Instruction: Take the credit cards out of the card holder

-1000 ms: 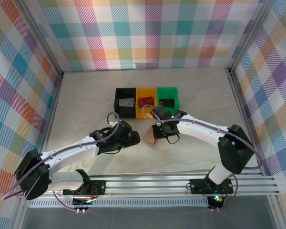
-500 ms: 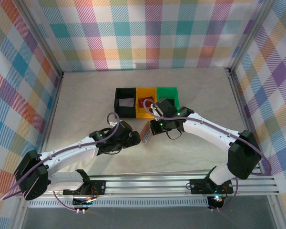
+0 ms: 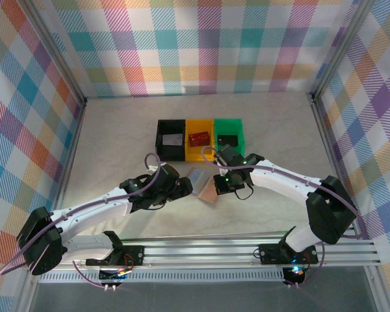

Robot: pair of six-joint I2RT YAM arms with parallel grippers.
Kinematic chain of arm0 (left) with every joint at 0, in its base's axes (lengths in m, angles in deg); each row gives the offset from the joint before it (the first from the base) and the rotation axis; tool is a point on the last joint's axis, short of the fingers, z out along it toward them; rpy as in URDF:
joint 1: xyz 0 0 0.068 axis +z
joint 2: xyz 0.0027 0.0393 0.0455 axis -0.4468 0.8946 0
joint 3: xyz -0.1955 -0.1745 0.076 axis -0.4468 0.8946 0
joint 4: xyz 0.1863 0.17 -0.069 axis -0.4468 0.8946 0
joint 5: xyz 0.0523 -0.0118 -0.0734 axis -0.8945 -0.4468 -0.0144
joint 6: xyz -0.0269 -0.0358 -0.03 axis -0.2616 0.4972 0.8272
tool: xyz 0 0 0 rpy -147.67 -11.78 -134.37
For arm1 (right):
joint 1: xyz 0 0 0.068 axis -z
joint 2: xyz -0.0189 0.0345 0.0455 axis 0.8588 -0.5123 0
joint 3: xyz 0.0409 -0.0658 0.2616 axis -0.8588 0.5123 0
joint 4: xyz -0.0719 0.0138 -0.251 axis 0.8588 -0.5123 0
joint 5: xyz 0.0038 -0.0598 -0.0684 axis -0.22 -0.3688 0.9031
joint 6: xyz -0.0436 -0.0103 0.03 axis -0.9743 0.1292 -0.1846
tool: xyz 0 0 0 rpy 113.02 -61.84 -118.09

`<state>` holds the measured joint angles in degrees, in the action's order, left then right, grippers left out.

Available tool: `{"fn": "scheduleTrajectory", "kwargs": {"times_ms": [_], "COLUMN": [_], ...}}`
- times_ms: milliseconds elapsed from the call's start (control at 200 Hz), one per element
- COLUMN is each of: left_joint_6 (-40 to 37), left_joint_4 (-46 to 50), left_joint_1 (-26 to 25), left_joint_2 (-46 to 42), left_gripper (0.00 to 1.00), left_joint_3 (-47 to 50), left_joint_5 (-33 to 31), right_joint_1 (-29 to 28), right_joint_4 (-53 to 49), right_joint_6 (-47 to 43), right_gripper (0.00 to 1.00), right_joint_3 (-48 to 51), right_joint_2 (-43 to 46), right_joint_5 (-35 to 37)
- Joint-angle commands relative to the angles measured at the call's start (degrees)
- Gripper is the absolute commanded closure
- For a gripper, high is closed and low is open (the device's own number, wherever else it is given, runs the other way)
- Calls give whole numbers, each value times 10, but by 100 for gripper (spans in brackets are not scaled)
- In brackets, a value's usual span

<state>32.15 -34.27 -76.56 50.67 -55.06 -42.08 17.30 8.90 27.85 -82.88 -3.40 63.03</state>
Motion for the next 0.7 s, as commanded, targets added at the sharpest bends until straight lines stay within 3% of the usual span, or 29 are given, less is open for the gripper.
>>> {"fn": "scheduleTrajectory", "kwargs": {"times_ms": [0, 315, 635, 695], "left_joint_6": [11, 18, 23, 22], "left_joint_4": [-11, -17, -17, -22], "left_joint_1": [-12, -23, -29, -29], "left_joint_2": [11, 33, 47, 56], "left_gripper": [0, 0, 0, 0], "left_joint_3": [-1, -9, -9, -9], "left_joint_5": [7, 4, -14, -15], "right_joint_1": [44, 137, 144, 144], "right_joint_4": [-14, 4, 4, -2], "right_joint_6": [36, 56, 55, 50], "right_gripper": [100, 100, 100, 90], "right_joint_3": [25, 32, 11, 5], "right_joint_2": [16, -36, -44, -44], "right_joint_5": [8, -31, 8, 10]}}
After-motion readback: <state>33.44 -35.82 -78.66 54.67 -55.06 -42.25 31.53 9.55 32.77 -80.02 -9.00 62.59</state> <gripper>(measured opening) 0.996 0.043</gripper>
